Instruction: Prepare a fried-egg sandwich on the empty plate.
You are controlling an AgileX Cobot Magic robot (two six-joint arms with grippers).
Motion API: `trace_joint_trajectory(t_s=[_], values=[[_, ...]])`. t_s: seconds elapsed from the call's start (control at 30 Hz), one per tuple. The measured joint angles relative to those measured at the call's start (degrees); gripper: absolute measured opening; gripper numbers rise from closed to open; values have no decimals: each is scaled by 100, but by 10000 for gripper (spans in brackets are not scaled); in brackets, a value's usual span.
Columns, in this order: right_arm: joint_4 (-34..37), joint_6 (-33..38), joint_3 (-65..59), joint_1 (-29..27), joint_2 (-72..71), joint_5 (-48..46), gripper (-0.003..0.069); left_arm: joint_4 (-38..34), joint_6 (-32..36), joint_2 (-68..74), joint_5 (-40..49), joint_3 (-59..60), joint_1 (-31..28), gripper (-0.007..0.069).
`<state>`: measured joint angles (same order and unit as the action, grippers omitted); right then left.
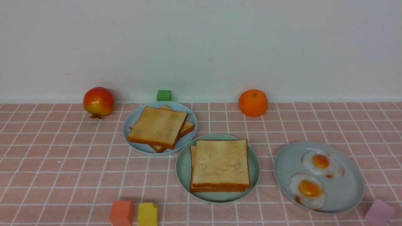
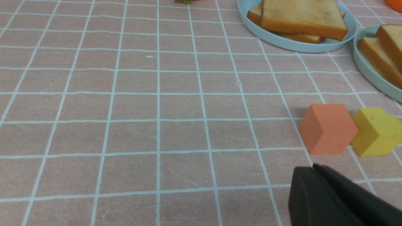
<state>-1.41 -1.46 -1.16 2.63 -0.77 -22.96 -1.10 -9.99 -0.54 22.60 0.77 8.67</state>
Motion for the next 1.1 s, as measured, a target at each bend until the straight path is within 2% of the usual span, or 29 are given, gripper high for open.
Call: trace_joint_trajectory(t_s=[1.1], values=[[0,6,0,0,0,-6,111,-12,10,0,0,0,0,75]])
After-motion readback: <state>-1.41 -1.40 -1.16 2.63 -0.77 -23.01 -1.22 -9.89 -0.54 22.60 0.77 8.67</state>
